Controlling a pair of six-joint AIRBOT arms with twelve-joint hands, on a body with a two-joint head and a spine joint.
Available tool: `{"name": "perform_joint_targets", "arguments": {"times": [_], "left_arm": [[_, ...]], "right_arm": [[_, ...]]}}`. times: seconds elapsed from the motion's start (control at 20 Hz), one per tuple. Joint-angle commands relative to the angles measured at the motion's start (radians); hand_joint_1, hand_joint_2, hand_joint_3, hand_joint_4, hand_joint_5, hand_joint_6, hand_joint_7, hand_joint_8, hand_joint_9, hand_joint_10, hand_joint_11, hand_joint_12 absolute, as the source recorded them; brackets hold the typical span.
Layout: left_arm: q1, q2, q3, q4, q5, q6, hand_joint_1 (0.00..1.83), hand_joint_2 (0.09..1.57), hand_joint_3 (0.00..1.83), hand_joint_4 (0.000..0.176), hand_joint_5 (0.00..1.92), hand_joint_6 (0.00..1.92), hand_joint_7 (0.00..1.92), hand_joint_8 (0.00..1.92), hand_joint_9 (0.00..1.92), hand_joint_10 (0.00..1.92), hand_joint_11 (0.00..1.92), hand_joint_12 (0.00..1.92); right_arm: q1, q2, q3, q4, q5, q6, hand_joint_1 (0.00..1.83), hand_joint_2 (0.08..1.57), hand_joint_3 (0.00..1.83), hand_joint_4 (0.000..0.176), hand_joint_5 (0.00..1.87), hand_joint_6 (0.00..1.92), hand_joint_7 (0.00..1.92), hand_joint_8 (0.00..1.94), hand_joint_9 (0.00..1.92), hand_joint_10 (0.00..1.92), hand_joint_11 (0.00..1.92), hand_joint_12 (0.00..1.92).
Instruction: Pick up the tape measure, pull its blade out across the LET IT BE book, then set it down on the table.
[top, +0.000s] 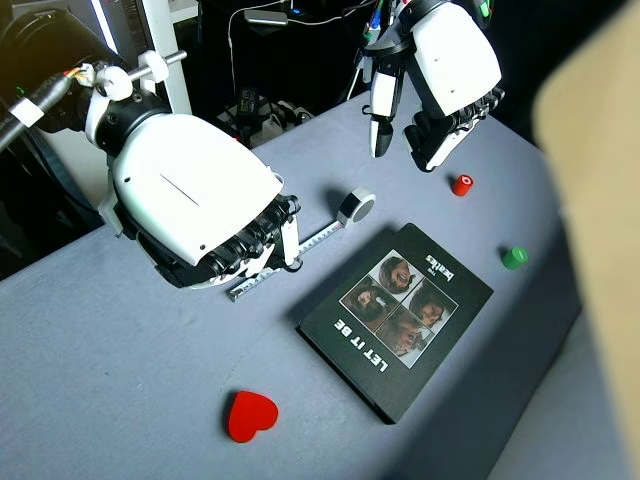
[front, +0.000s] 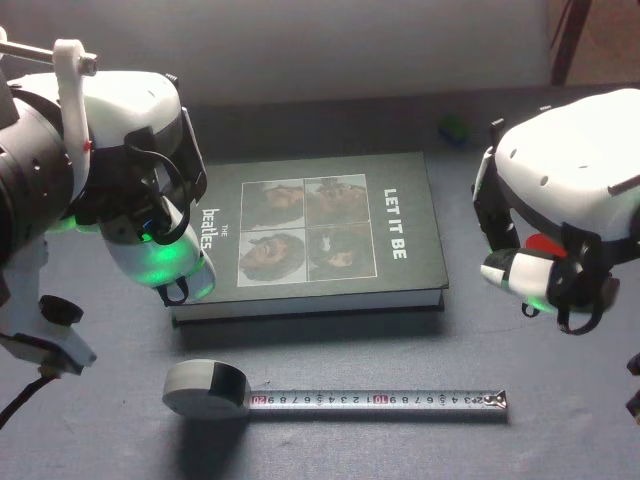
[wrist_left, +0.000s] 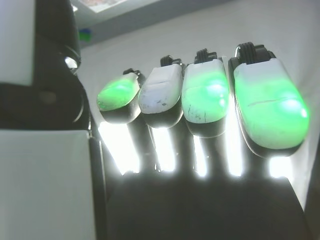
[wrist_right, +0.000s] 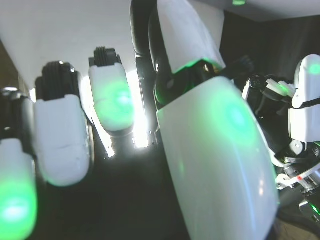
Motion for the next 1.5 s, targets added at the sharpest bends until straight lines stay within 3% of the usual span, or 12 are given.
{"name": "perform_joint_targets", "arguments": {"times": [0.0,0.1,0.35,0.4,0.55,0.65,0.8,1.1,1.2,1.35,1.4,1.45], "left_arm": [[-0.005,0.002,0.001,0.082,0.004,-0.001,0.18,1.06,0.10,0.063,0.29,0.06,0.26,0.06,0.25,0.08,0.01,0.83],[-0.004,0.003,0.002,0.087,0.006,-0.001,0.18,1.10,0.00,0.064,0.29,0.00,0.28,0.00,0.27,0.01,0.00,0.79],[0.000,0.008,0.036,0.091,0.072,0.001,0.26,1.07,0.00,0.063,0.27,0.00,0.27,0.00,0.26,0.00,0.00,0.74],[0.000,0.013,0.046,0.091,0.089,0.002,0.26,1.07,0.00,0.057,0.28,0.00,0.28,0.00,0.26,0.00,0.00,0.74],[0.001,0.040,0.071,0.091,0.144,0.029,0.33,1.04,0.00,0.002,0.24,0.00,0.25,0.00,0.25,0.00,0.00,0.75],[-0.011,0.060,0.080,0.079,0.143,0.079,0.49,1.01,0.00,0.000,0.25,0.00,0.25,0.00,0.24,0.00,0.00,0.72],[-0.021,0.114,0.100,0.011,0.233,0.196,0.73,0.95,0.00,0.000,0.23,0.00,0.22,0.00,0.20,0.00,0.00,0.70],[0.055,0.239,0.137,-0.036,0.524,0.200,0.77,0.99,0.00,0.000,0.22,0.00,0.23,0.00,0.21,0.00,0.00,0.67],[0.110,0.277,0.142,0.058,0.659,0.070,0.78,1.03,0.00,0.000,0.22,0.00,0.25,0.01,0.20,0.00,0.00,0.64],[0.204,0.298,0.161,0.533,0.866,-0.485,0.81,1.00,0.00,0.000,0.23,0.00,0.26,0.01,0.21,0.00,0.00,0.63],[0.228,0.299,0.165,0.719,0.921,-0.708,0.81,1.00,0.00,0.000,0.23,0.00,0.26,0.00,0.21,0.00,0.00,0.62],[0.239,0.299,0.168,0.865,0.965,-0.864,0.81,1.00,0.00,0.000,0.23,0.00,0.26,0.00,0.21,0.00,0.00,0.62]], "right_arm": [[0.016,0.002,-0.004,-0.086,-0.023,0.002,0.16,1.17,0.13,0.082,0.06,0.05,0.11,0.05,0.05,0.05,0.00,0.44],[0.016,0.002,-0.006,-0.086,-0.022,0.003,0.15,1.22,0.01,0.082,0.09,0.00,0.13,0.00,0.08,0.00,0.00,0.42],[0.015,0.002,-0.008,-0.086,-0.019,-0.001,0.23,1.22,0.00,0.085,0.08,0.00,0.10,0.00,0.05,0.00,0.00,0.38],[0.015,0.002,-0.008,-0.086,-0.019,-0.002,0.22,1.23,0.00,0.084,0.07,0.00,0.10,0.00,0.05,0.00,0.00,0.37],[0.015,0.002,-0.008,-0.086,-0.019,-0.004,0.22,1.24,0.00,0.082,0.10,0.01,0.15,0.01,0.11,0.02,0.00,0.45],[0.015,0.002,-0.008,-0.086,-0.018,-0.005,0.21,1.24,0.00,0.081,0.11,0.01,0.17,0.01,0.13,0.02,0.00,0.50],[0.013,0.002,-0.009,-0.086,-0.016,-0.007,0.24,1.24,0.00,0.080,0.12,0.00,0.19,0.00,0.13,0.00,0.00,0.51],[0.012,0.002,-0.010,-0.086,-0.012,-0.011,0.23,1.25,0.00,0.081,0.12,0.00,0.18,0.00,0.12,0.00,0.00,0.46],[0.011,0.002,-0.011,-0.086,-0.011,-0.013,0.28,1.25,0.00,0.077,0.14,0.00,0.22,0.01,0.17,0.01,0.00,0.68],[0.010,0.002,-0.011,-0.086,-0.011,-0.014,0.26,1.28,0.01,0.078,0.15,0.00,0.20,0.00,0.13,0.00,0.00,0.56],[0.010,0.002,-0.011,-0.086,-0.010,-0.016,0.26,1.28,0.00,0.077,0.15,0.00,0.19,0.00,0.12,0.00,0.00,0.53],[0.010,0.002,-0.011,-0.086,-0.010,-0.016,0.26,1.28,0.00,0.077,0.15,0.00,0.19,0.00,0.12,0.00,0.00,0.53]]}}
